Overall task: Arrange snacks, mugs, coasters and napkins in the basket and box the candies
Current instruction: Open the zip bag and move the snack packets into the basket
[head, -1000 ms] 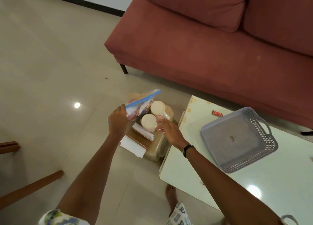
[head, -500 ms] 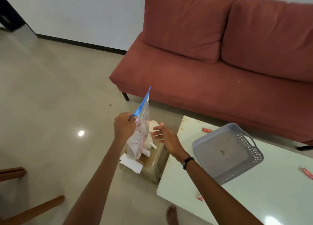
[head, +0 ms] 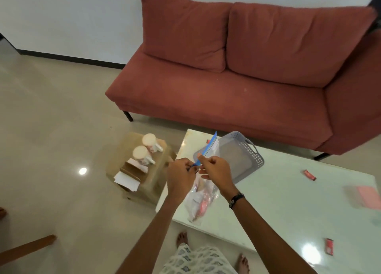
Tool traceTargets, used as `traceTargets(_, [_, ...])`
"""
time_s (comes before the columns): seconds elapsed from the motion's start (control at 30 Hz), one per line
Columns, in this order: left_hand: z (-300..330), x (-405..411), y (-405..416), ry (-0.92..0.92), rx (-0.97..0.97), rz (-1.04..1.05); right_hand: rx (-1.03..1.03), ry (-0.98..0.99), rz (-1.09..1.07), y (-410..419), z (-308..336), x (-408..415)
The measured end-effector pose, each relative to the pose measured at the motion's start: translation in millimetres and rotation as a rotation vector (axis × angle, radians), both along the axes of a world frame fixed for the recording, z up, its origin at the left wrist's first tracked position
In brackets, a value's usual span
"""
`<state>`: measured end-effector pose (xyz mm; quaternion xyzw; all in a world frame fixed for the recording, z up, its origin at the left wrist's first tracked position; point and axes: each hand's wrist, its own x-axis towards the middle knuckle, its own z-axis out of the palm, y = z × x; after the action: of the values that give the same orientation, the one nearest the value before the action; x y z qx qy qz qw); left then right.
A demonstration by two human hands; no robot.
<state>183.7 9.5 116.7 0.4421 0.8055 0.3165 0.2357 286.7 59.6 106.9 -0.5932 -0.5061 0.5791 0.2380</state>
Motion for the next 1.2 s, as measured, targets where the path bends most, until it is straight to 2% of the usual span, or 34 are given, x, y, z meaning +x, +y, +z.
traceTargets(0.17, [-5, 92, -18, 0.005, -0.005, -0.062, -0.051, -0.021, -0.057, -16, -6, 92])
traceTargets(0.3, [-9, 146, -29, 0.020, -0.011, -0.109, -0.028, -0.147, -0.076, -25, -12, 147])
traceTargets(0.47, [-5, 184, -40, -0.034, -0.008, -0.173, -0.049, -0.065, -0.149, -33, -6, 184])
traceTargets(0.57, [1, 191, -41, -0.138, -0.024, -0.208, -0.068, 0.029, -0.149, -35, 3, 195])
traceTargets(0.73, [14, 189, -34, -0.412, -0.009, -0.228, -0.130, 0.241, -0.152, -34, 22, 202])
traceTargets(0.93, [27, 181, -22, -0.537, 0.003, -0.304, -0.293, 0.445, -0.204, -23, 30, 206])
traceTargets(1.2, [36, 165, -16, -0.734, 0.039, -0.288, -0.329, 0.480, -0.212, -15, 37, 196])
